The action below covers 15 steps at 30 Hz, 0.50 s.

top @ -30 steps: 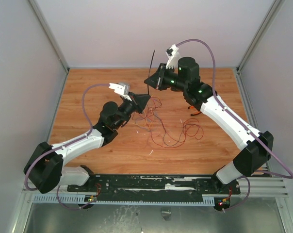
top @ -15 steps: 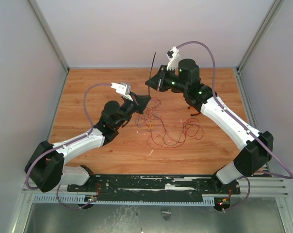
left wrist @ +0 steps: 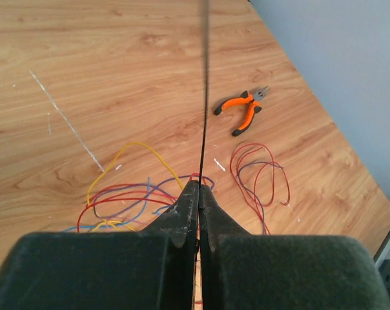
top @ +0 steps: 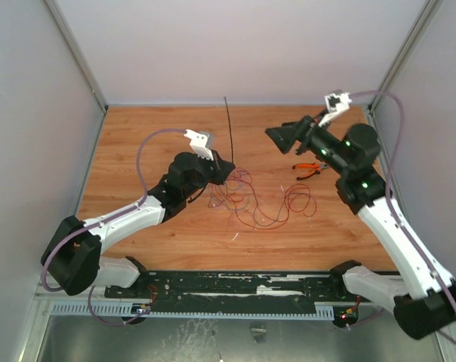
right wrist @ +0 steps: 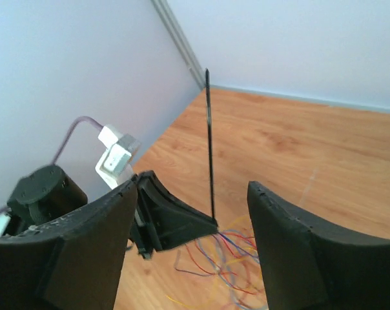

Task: Zip-tie the wires
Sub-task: Adjust the ribbon, then place the cable at the center of the board.

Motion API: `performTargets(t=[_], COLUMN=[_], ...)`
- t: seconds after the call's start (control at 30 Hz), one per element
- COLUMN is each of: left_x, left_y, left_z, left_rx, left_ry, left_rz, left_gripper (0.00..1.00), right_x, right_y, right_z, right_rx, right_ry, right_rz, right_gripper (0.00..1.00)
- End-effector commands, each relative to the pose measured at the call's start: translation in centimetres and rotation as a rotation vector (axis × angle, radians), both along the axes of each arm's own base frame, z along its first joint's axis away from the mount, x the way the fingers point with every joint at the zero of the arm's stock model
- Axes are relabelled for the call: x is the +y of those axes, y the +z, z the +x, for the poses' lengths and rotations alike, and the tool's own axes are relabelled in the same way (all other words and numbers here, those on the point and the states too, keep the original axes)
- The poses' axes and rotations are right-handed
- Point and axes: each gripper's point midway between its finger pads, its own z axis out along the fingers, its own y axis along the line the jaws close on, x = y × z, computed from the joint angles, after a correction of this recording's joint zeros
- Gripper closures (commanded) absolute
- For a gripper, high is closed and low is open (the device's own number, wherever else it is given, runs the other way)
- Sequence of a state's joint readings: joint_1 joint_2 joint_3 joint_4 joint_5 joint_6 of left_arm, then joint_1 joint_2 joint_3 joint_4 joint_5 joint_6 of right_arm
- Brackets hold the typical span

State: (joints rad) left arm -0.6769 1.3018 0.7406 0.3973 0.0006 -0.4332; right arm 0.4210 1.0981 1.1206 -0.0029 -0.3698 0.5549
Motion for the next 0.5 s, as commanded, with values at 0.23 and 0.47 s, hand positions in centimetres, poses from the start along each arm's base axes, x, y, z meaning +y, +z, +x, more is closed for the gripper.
performTargets(t=[0.23, 0.47], left_x=[-5.5, -11.4], left_y=[5.3, 10.6], left_z=[-2.2, -6.2], left_rx=[-0.043, -0.104], left_ry=[-0.102, -0.199], left_rz=[-0.053, -0.093], left_gripper=[1.00, 1.00], right_x=[-11.6, -17.5], right_y=[-6.9, -9.2], right_z=[0.0, -0.3], right_rx=[0.051, 0.111], right_ry=[-0.385, -0.574], right_rz=[-0.160, -0.099], right_gripper=[0.23, 0.22])
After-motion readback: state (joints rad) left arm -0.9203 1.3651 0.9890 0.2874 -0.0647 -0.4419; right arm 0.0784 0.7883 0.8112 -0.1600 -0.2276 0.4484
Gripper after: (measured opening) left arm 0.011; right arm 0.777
